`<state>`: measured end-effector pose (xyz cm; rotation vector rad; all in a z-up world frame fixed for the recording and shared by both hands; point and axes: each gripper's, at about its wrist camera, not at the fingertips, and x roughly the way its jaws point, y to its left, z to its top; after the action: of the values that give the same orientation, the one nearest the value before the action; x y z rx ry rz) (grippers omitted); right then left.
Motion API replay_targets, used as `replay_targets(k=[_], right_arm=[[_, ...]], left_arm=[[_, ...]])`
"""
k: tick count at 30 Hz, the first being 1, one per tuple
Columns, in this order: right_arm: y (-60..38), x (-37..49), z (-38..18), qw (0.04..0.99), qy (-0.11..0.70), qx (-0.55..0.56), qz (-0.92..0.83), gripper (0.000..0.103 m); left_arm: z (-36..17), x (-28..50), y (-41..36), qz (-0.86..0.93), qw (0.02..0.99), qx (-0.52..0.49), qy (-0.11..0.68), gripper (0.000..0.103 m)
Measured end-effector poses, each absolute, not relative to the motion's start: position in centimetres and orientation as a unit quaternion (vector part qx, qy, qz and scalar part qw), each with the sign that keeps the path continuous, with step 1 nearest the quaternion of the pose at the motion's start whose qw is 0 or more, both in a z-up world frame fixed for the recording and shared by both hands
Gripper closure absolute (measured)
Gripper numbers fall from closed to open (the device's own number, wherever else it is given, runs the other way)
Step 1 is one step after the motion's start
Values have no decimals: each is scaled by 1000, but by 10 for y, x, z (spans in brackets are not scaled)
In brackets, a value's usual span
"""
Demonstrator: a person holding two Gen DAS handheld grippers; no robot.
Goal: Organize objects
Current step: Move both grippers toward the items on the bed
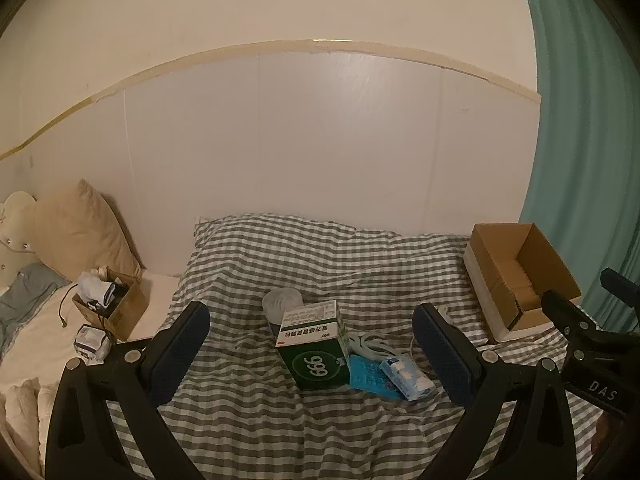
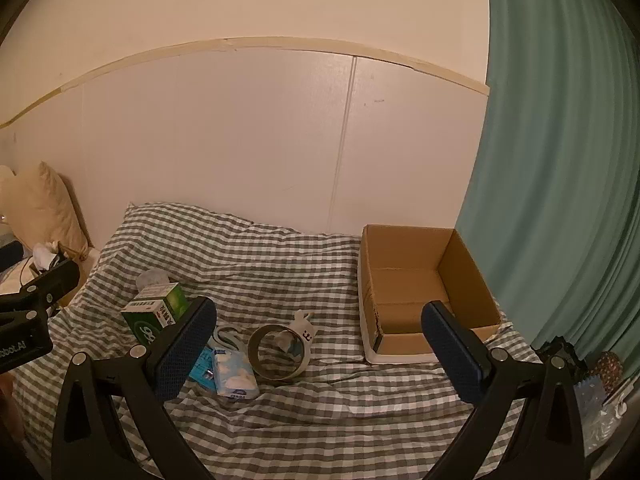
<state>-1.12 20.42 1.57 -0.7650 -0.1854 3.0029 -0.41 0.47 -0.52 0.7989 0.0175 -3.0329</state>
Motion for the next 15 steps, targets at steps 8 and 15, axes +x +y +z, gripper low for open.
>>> replay_targets(k=[8, 15], right_arm=[[201, -11, 15, 14, -65, -250, 966, 0], [200, -11, 16, 12, -62, -251, 966, 0]], left_arm=[[-7, -5, 5, -966, 7, 258, 0, 0], [-8, -5, 5, -966, 10, 259, -1, 0]])
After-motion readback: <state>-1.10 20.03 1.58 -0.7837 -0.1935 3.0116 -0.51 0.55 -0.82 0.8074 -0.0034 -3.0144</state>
